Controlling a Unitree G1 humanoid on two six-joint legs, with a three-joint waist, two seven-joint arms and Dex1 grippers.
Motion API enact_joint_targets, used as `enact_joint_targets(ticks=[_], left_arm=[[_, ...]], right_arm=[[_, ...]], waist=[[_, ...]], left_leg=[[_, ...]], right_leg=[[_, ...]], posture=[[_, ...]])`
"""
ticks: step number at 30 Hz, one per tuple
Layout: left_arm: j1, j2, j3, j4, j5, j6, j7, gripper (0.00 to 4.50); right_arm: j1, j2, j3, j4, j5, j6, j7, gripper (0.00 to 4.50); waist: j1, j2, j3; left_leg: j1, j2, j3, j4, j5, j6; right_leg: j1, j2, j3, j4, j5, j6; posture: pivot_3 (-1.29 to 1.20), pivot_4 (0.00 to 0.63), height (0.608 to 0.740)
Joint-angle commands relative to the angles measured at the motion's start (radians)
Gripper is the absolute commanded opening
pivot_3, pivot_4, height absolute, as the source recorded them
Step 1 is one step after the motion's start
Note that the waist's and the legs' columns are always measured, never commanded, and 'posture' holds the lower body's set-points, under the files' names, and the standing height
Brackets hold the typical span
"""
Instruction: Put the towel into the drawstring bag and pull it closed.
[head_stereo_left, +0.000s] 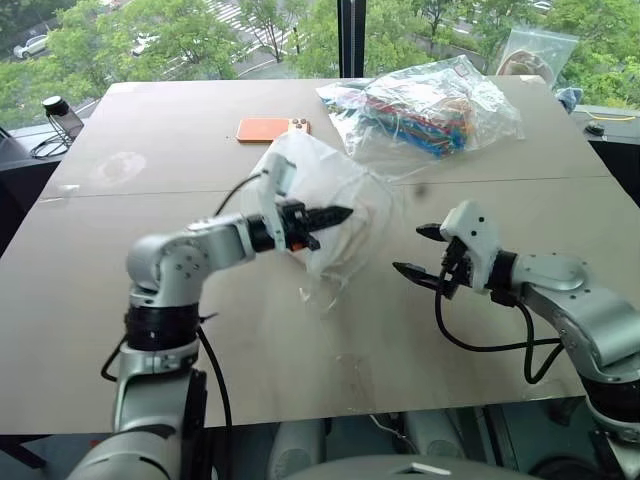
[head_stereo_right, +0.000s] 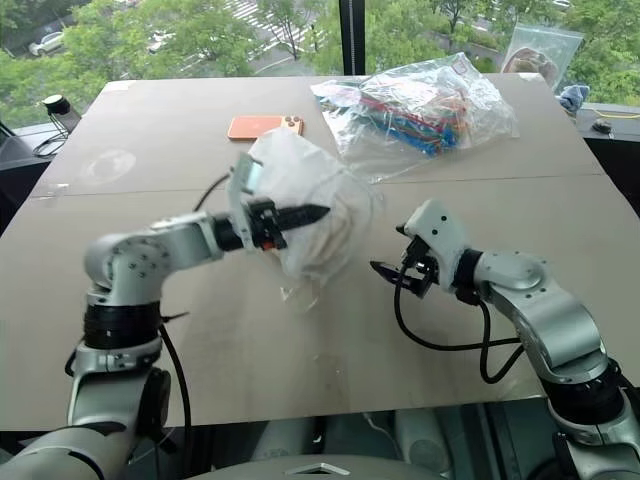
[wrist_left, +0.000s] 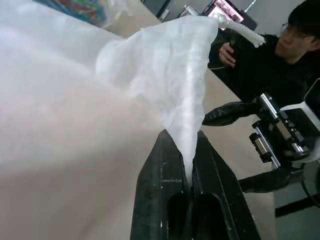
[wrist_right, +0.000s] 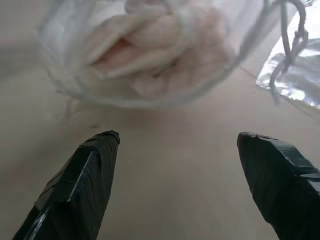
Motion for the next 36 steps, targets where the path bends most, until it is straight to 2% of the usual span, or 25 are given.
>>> enact_joint_targets(ticks=[1, 7, 11, 15, 19, 30, 33, 36], left_arm=[[-0.005, 0.039, -0.026, -0.058, -0.005, -0.002, -0.063, 0.0], [-0.001, 0.051, -0.058, -0.071, 0.029, -0.025, -0.073, 0.0], [-0.002, 0.05, -0.07, -0.078, 0.044, -0.032, -0.068, 0.0], [-0.002, 0.047, -0.067, -0.08, 0.046, -0.028, -0.063, 0.0], [0.001, 0.047, -0.064, -0.082, 0.047, -0.023, -0.067, 0.0], [0.005, 0.051, -0.063, -0.091, 0.043, -0.016, -0.072, 0.0], [0.013, 0.052, -0.064, -0.1, 0.042, -0.016, -0.072, 0.0], [0.025, 0.052, -0.064, -0.109, 0.045, -0.019, -0.069, 0.0]], right_arm=[[-0.047, 0.052, -0.008, 0.041, -0.055, -0.06, -0.096, 4.03], [-0.112, 0.133, 0.013, 0.094, -0.081, -0.097, -0.155, 4.03], [-0.126, 0.165, 0.011, 0.059, -0.013, -0.058, -0.132, 4.03], [-0.098, 0.075, 0.002, 0.014, 0.02, -0.03, -0.063, 4.03], [-0.106, 0.054, -0.012, 0.032, 0.018, -0.037, -0.081, 4.03], [-0.15, 0.101, 0.05, 0.126, -0.055, -0.078, -0.143, 4.03], [-0.161, 0.157, 0.024, 0.142, -0.006, -0.006, -0.164, 4.03], [-0.16, 0.233, -0.077, 0.132, 0.139, 0.146, -0.169, 4.03]], waist=[[0.001, 0.0, 0.0], [0.005, 0.0, 0.0], [0.004, 0.0, 0.0], [0.006, 0.0, 0.0], [0.005, 0.0, 0.0], [0.002, 0.0, 0.0], [0.001, 0.0, 0.0], [0.003, 0.0, 0.0]], left_leg=[[0.0, 0.0, 0.0, 0.0, 0.0, 0.0], [-0.001, 0.0, -0.001, 0.0, 0.0, 0.0], [-0.001, 0.0, -0.001, 0.0, 0.0, 0.0], [-0.001, 0.0, -0.001, 0.0, 0.0, 0.0], [-0.001, 0.0, -0.001, 0.0, 0.0, 0.0], [-0.001, 0.0, 0.0, 0.0, 0.0, 0.0], [-0.001, 0.0, -0.001, 0.0, 0.0, 0.0], [-0.001, 0.0, -0.001, 0.0, 0.0, 0.0]], right_leg=[[0.0, 0.0, 0.0, 0.0, 0.0, 0.0], [0.0, 0.0, -0.001, 0.0, 0.0, 0.0], [-0.001, 0.0, -0.001, 0.0, 0.0, 0.0], [0.0, 0.0, -0.001, -0.001, 0.0, 0.0], [0.0, 0.0, -0.001, 0.0, 0.0, 0.0], [-0.001, 0.0, -0.001, 0.0, 0.0, 0.0], [-0.001, 0.0, 0.0, 0.0, 0.0, 0.0], [-0.001, 0.0, -0.001, 0.0, 0.0, 0.0]], posture=[[0.0, 0.15, 0.74], [0.0, 0.15, 0.74], [0.0, 0.15, 0.74], [0.0, 0.15, 0.74], [0.0, 0.15, 0.74], [0.0, 0.15, 0.74], [0.0, 0.15, 0.74], [0.0, 0.15, 0.74]])
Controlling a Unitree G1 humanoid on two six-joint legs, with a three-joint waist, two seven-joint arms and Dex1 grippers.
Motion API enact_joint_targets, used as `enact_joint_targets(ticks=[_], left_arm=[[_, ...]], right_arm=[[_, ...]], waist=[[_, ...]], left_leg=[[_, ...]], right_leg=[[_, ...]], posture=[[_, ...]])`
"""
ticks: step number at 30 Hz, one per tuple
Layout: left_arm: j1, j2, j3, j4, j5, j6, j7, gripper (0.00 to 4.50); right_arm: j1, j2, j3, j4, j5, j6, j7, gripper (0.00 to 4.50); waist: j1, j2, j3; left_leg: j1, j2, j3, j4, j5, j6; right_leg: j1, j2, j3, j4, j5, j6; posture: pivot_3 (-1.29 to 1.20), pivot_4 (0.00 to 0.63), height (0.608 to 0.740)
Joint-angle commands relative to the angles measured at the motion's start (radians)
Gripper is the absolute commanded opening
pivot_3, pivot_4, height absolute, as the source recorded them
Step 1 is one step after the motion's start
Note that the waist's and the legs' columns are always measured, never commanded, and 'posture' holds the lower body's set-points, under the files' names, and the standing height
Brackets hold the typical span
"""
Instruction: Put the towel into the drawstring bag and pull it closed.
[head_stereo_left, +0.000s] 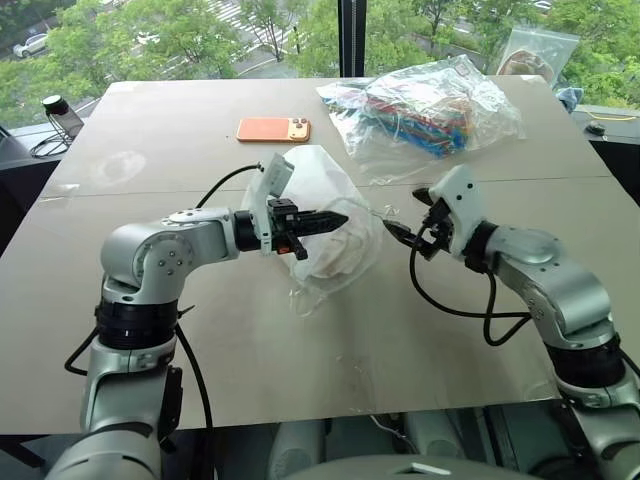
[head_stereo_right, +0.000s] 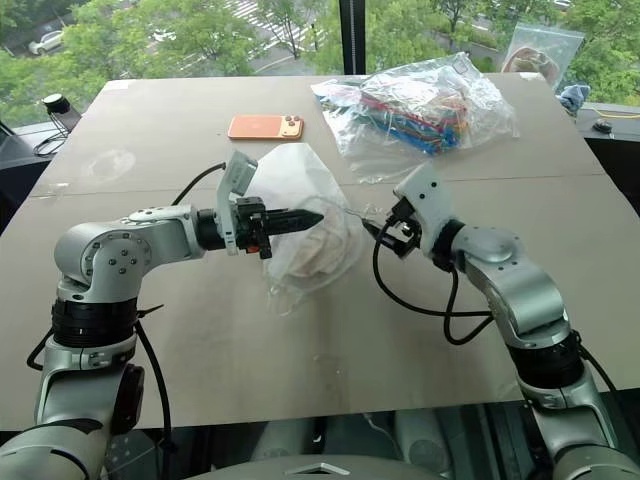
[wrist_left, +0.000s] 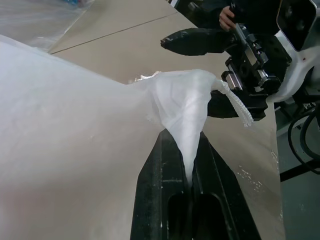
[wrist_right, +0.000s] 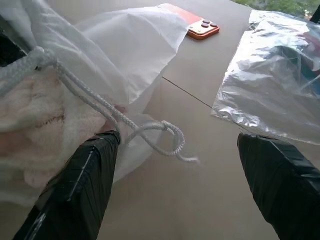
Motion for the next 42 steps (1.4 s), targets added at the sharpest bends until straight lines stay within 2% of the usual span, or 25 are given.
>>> enact_joint_targets(ticks=[1, 7, 10, 12, 14, 17, 19, 24, 29, 42], left_arm=[[0.008, 0.006, 0.012, -0.044, -0.008, -0.011, -0.008, 0.0], [0.026, 0.01, 0.021, -0.056, -0.009, -0.011, -0.005, 0.0], [0.031, 0.009, 0.023, -0.062, -0.011, -0.01, -0.001, 0.0], [0.032, 0.01, 0.024, -0.065, -0.011, -0.009, -0.001, 0.0], [0.032, 0.011, 0.026, -0.066, -0.011, -0.008, 0.0, 0.0], [0.033, 0.015, 0.029, -0.069, -0.014, -0.003, 0.001, 0.0], [0.034, 0.017, 0.03, -0.07, -0.015, -0.001, 0.001, 0.0], [0.027, 0.015, 0.024, -0.07, -0.014, 0.0, 0.0, 0.0], [0.027, 0.018, 0.021, -0.072, -0.01, -0.002, -0.003, 0.0], [0.041, 0.028, 0.021, -0.09, -0.015, 0.003, -0.003, 0.0]], right_arm=[[-0.011, 0.064, -0.143, -0.037, 0.169, 0.161, -0.009, 4.03], [-0.033, 0.184, -0.375, 0.037, 0.338, 0.343, -0.117, 4.03], [-0.036, 0.205, -0.417, 0.056, 0.376, 0.372, -0.142, 4.03], [-0.009, 0.143, -0.348, 0.036, 0.324, 0.299, -0.107, 4.03], [0.032, 0.01, -0.199, 0.007, 0.164, 0.06, -0.009, 4.03], [0.058, -0.156, -0.045, 0.009, 0.01, -0.173, 0.112, 4.03], [0.062, -0.206, 0.003, 0.023, -0.031, -0.262, 0.167, 4.03], [0.062, -0.208, 0.079, 0.046, -0.088, -0.376, 0.222, 4.03], [0.06, -0.187, 0.121, 0.07, -0.125, -0.402, 0.233, 4.03], [0.013, -0.22, 0.128, 0.134, -0.227, -0.447, 0.282, 4.03]], waist=[[0.001, 0.0, 0.0], [0.003, 0.0, 0.0], [0.0, 0.0, 0.0], [0.0, 0.001, 0.0], [0.001, 0.001, 0.0], [0.0, 0.001, 0.0], [-0.005, 0.001, 0.0], [-0.003, 0.001, 0.0], [0.002, 0.001, 0.0], [0.002, 0.001, 0.0]], left_leg=[[0.0, 0.0, 0.0, 0.0, 0.0, 0.0], [0.0, 0.0, 0.0, 0.0, 0.0, 0.0], [0.0, 0.0, 0.0, 0.0, 0.0, 0.0], [0.0, 0.0, 0.001, 0.0, 0.0, 0.0], [0.0, 0.0, 0.001, 0.0, 0.0, 0.0], [0.0, -0.001, 0.001, 0.0, 0.0, 0.0], [0.0, -0.001, 0.001, 0.0, 0.0, 0.0], [0.001, 0.001, 0.001, 0.0, 0.0, 0.0], [0.0, 0.001, 0.001, 0.001, 0.0, 0.0], [0.0, 0.0, 0.001, 0.001, 0.0, 0.0]], right_leg=[[0.0, 0.0, 0.0, 0.0, 0.0, 0.0], [0.0, 0.0, 0.0, 0.0, 0.0, 0.0], [0.0, 0.0, 0.0, 0.001, 0.0, 0.0], [0.0, 0.0, 0.0, 0.001, 0.0, 0.0], [0.0, 0.0, 0.001, 0.0, 0.0, 0.0], [0.0, 0.0, 0.0, -0.001, 0.0, 0.001], [0.0, 0.0, 0.001, 0.0, 0.0, 0.001], [0.0, 0.001, 0.001, 0.0, 0.0, 0.0], [0.0, 0.001, 0.001, 0.0, 0.0, 0.0], [0.0, 0.001, 0.001, 0.0, 0.0, 0.0]], posture=[[0.0, 0.15, 0.74], [0.0, 0.15, 0.74], [0.0, 0.15, 0.74], [0.0, 0.15, 0.74], [0.0, 0.15, 0.74], [0.0, 0.15, 0.74], [0.0, 0.15, 0.74], [0.0, 0.15, 0.74], [0.0, 0.15, 0.74], [0.0, 0.15, 0.74]])
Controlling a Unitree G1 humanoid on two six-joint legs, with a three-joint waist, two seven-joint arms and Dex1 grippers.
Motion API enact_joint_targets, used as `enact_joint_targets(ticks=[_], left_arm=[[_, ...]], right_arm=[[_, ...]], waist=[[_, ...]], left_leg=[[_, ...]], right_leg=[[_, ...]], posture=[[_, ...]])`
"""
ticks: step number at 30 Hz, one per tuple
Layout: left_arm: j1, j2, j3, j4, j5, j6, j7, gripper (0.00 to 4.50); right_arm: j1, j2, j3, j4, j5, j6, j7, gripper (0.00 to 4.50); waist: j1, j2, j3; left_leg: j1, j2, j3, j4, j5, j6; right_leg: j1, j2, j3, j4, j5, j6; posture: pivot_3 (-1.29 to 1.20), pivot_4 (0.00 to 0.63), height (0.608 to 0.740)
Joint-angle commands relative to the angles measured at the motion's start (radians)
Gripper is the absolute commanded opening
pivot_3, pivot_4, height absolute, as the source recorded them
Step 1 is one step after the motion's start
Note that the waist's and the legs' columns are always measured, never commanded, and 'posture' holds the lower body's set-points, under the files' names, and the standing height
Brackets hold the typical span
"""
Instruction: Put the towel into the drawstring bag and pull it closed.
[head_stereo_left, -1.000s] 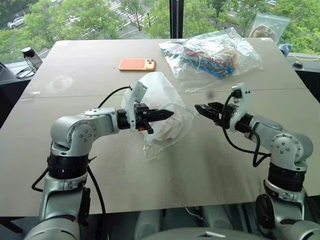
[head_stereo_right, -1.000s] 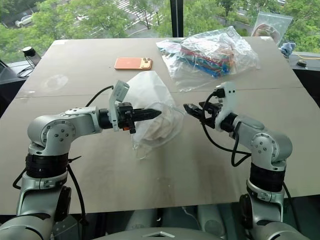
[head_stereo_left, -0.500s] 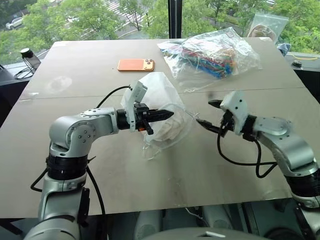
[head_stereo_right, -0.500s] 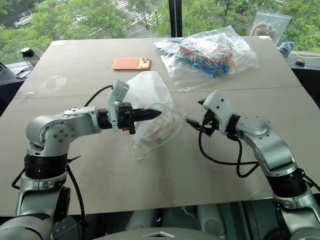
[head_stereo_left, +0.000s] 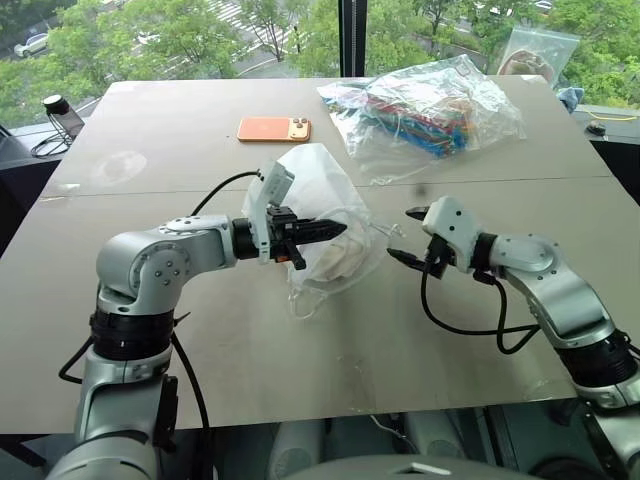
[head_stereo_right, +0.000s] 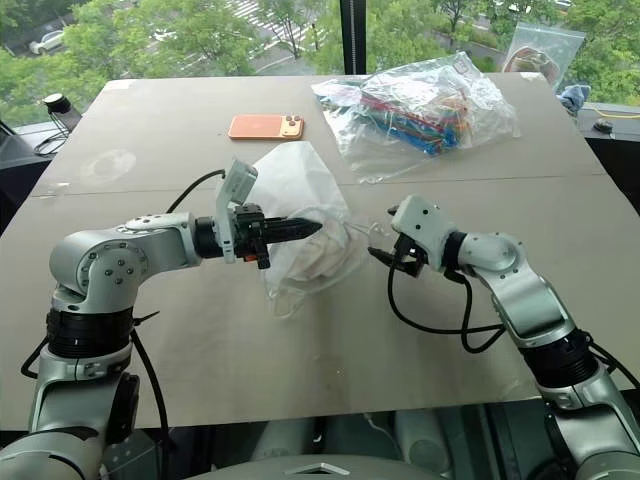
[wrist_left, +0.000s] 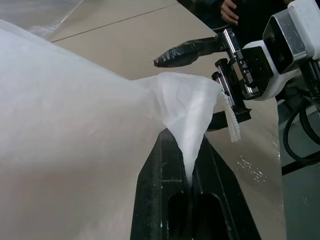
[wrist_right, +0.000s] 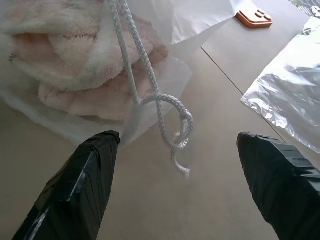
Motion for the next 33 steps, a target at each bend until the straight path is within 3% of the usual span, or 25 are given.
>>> enact_joint_targets(ticks=[1, 3, 4, 6, 23, 24, 27, 30, 33], left_arm=[[0.003, 0.01, 0.017, -0.047, -0.015, -0.004, -0.006, 0.0], [0.005, 0.012, 0.017, -0.048, -0.015, -0.004, -0.007, 0.0], [0.005, 0.013, 0.016, -0.049, -0.015, -0.004, -0.009, 0.0], [0.005, 0.014, 0.016, -0.049, -0.015, -0.004, -0.011, 0.0], [0.01, 0.012, 0.007, -0.06, -0.009, -0.009, -0.011, 0.0], [0.01, 0.011, 0.006, -0.06, -0.008, -0.01, -0.012, 0.0], [0.012, 0.013, 0.004, -0.059, -0.004, -0.014, -0.012, 0.0], [0.014, 0.014, 0.002, -0.057, 0.003, -0.02, -0.012, 0.0], [0.013, 0.014, -0.002, -0.052, 0.016, -0.032, -0.012, 0.0]], right_arm=[[-0.026, -0.018, -0.017, -0.015, -0.016, -0.026, 0.022, 4.03], [-0.032, -0.018, -0.016, -0.011, -0.025, -0.031, 0.027, 4.03], [-0.035, -0.018, -0.016, -0.009, -0.029, -0.034, 0.029, 3.52], [-0.044, -0.019, -0.016, -0.005, -0.04, -0.04, 0.029, 2.94], [-0.067, 0.049, 0.021, 0.021, -0.109, -0.073, 0.011, 2.94], [-0.067, 0.053, 0.021, 0.024, -0.112, -0.077, 0.011, 2.38], [-0.064, 0.055, 0.017, 0.015, -0.108, -0.079, 0.019, 1.46], [-0.05, 0.054, -0.006, -0.021, -0.086, -0.06, 0.021, 0.12], [-0.017, 0.041, -0.032, -0.076, -0.066, -0.026, 0.016, 0.05]], waist=[[0.0, 0.0, 0.0], [0.0, 0.0, 0.0], [0.0, 0.0, 0.0], [0.0, 0.0, 0.0], [0.0, 0.0, 0.0], [0.0, 0.0, 0.0], [0.0, 0.0, 0.0], [0.0, 0.0, 0.0], [0.001, 0.0, 0.0]], left_leg=[[0.0, 0.0, 0.0, 0.0, 0.0, 0.0], [0.0, 0.0, 0.0, 0.0, 0.0, 0.0], [0.0, 0.0, 0.0, 0.0, 0.0, 0.0], [0.0, 0.0, 0.0, 0.0, 0.0, 0.0], [0.0, 0.0, 0.0, 0.0, 0.0, 0.0], [0.0, 0.0, 0.0, 0.0, 0.0, 0.0], [0.0, 0.0, 0.0, 0.0, 0.0, 0.0], [0.0, 0.0, 0.0, 0.0, 0.0, 0.0], [0.0, 0.0, 0.0, 0.0, 0.0, 0.0]], right_leg=[[0.0, 0.0, 0.0, 0.0, 0.0, 0.0], [0.0, 0.0, 0.0, 0.0, 0.0, 0.0], [0.0, 0.0, 0.0, 0.0, 0.0, 0.0], [0.0, 0.0, 0.0, 0.0, 0.0, 0.0], [0.0, 0.0, 0.0, 0.0, 0.0, 0.0], [0.0, 0.0, 0.0, 0.0, 0.0, 0.0], [0.0, 0.0, 0.0, 0.0, 0.0, 0.0], [0.0, 0.0, 0.0, 0.0, 0.0, 0.0], [0.0, 0.0, 0.0, 0.001, 0.0, 0.0]], posture=[[0.0, 0.15, 0.74], [0.0, 0.15, 0.74], [0.0, 0.15, 0.74], [0.0, 0.15, 0.74], [0.0, 0.15, 0.74], [0.0, 0.15, 0.74], [0.0, 0.15, 0.74], [0.0, 0.15, 0.74], [0.0, 0.15, 0.74]])
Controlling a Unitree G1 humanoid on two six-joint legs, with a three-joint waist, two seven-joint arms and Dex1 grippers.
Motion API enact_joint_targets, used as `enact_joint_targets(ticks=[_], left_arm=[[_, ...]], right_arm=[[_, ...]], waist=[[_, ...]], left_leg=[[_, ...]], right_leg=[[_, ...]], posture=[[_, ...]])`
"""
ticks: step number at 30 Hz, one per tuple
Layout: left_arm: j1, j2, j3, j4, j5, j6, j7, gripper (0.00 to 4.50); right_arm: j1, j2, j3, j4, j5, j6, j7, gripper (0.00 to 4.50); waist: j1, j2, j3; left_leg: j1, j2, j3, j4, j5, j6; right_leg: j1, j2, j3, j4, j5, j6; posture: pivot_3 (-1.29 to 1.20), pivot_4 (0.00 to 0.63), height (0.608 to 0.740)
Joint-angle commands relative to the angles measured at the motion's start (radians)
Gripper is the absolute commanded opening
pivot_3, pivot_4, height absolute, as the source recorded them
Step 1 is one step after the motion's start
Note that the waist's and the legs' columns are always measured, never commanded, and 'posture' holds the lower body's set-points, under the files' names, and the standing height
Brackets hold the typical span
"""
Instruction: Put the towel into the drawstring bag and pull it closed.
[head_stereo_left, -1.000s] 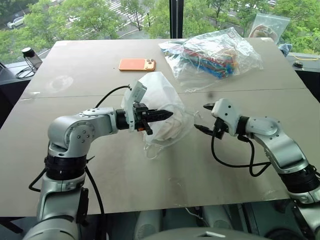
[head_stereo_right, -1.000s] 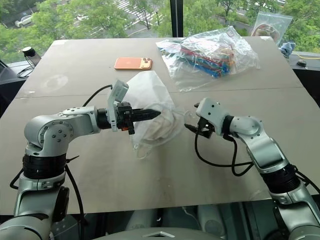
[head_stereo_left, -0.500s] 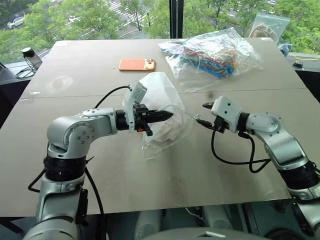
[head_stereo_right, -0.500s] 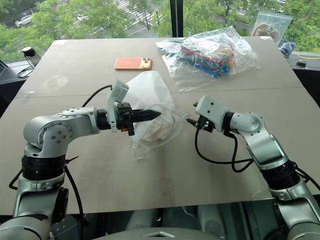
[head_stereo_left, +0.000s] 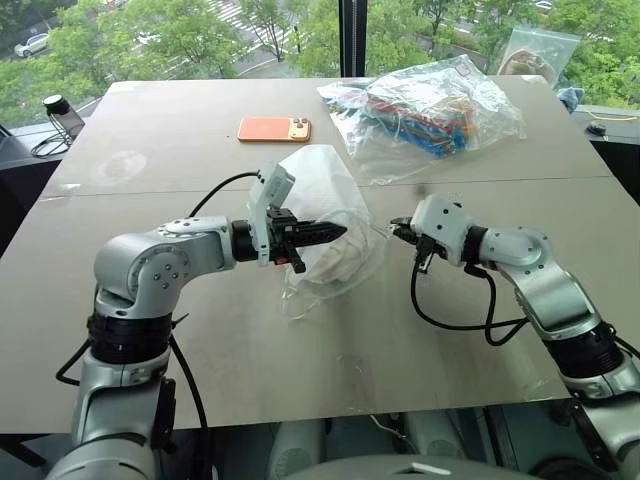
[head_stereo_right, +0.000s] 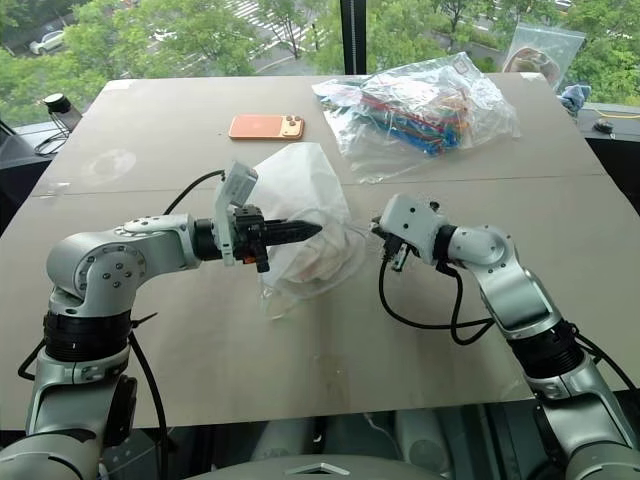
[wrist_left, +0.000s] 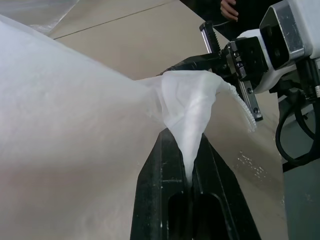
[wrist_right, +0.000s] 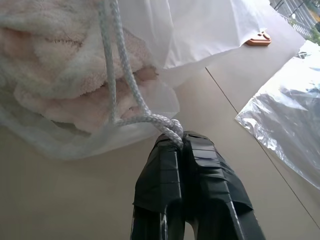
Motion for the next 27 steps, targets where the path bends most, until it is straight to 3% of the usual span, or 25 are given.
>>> enact_joint_targets(ticks=[1, 7, 16, 21, 24, 27], left_arm=[[-0.004, 0.008, -0.003, -0.022, 0.018, -0.036, -0.011, 0.0], [-0.041, -0.008, -0.028, 0.032, 0.073, -0.09, -0.019, 0.0], [-0.097, -0.015, -0.056, 0.126, 0.144, -0.178, -0.085, 0.0], [-0.111, 0.009, -0.008, 0.137, 0.084, -0.159, -0.165, 0.0], [-0.111, 0.043, 0.058, 0.134, 0.021, -0.098, -0.174, 0.87], [0.003, 0.159, 0.093, 0.109, 0.025, -0.094, -0.246, 2.27]], right_arm=[[0.044, -0.011, -0.074, -0.126, 0.044, 0.051, -0.013, 0.05], [0.118, 0.063, -0.226, -0.274, 0.148, 0.256, -0.141, 0.05], [0.137, 0.207, -0.385, -0.343, 0.236, 0.481, -0.35, 0.05], [0.148, 0.204, -0.378, -0.343, 0.255, 0.5, -0.378, 0.05], [0.141, 0.201, -0.356, -0.346, 0.263, 0.509, -0.388, 0.0], [0.122, 0.201, -0.326, -0.345, 0.267, 0.516, -0.395, 0.0]], waist=[[0.001, 0.0, 0.0], [0.005, 0.0, 0.0], [0.002, 0.0, 0.0], [0.001, 0.0, 0.0], [-0.003, 0.0, 0.0], [-0.014, 0.001, 0.0]], left_leg=[[0.0, 0.0, 0.0, 0.0, 0.0, 0.0], [0.0, 0.0, 0.0, 0.001, 0.0, 0.0], [0.0, 0.0, 0.0, 0.001, 0.0, 0.0], [0.0, 0.0, 0.0, 0.001, 0.0, 0.0], [0.0, 0.0, 0.0, 0.001, 0.0, 0.0], [0.001, 0.0, 0.0, 0.001, 0.0, 0.0]], right_leg=[[0.0, 0.0, 0.0, 0.0, 0.0, 0.0], [0.0, 0.0, 0.0, 0.0, 0.0, 0.0], [0.0, 0.0, 0.0, 0.001, 0.0, 0.0], [0.0, 0.0, 0.0, 0.001, 0.0, 0.0], [0.0, 0.0, 0.0, 0.001, 0.0, 0.0], [0.0, 0.001, 0.001, 0.001, 0.0, 0.0]], posture=[[0.0, 0.15, 0.74], [0.0, 0.15, 0.74], [0.0, 0.15, 0.74], [0.0, 0.15, 0.74], [0.0, 0.15, 0.74], [0.0, 0.15, 0.74]])
